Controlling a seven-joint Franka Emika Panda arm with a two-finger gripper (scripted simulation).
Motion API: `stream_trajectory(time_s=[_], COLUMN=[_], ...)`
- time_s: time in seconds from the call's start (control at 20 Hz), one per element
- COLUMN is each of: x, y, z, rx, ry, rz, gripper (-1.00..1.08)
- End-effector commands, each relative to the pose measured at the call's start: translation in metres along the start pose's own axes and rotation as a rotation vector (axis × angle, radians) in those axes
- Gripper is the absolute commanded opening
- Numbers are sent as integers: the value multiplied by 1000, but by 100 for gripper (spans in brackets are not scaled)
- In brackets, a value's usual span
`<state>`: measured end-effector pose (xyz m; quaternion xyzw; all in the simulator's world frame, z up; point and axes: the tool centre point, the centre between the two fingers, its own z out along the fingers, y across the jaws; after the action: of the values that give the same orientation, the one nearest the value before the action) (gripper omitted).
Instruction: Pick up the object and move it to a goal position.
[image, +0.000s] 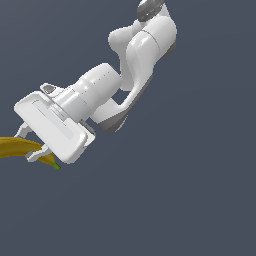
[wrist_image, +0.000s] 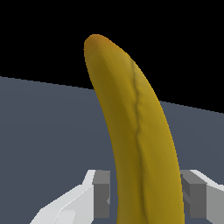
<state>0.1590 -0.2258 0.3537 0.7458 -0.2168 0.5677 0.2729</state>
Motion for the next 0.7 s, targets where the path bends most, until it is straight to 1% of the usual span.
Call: stream_trajectory(time_s=[0.0, 0.3, 0.5, 0.65], x=[19, 47, 58, 62], y=[8, 23, 31, 35], z=[-3, -10, -13, -15], rx=[-27, -80, -104, -116], ry=[49, 128, 161, 175], rz=[24, 63, 80, 88], gripper=[-100, -100, -100, -100])
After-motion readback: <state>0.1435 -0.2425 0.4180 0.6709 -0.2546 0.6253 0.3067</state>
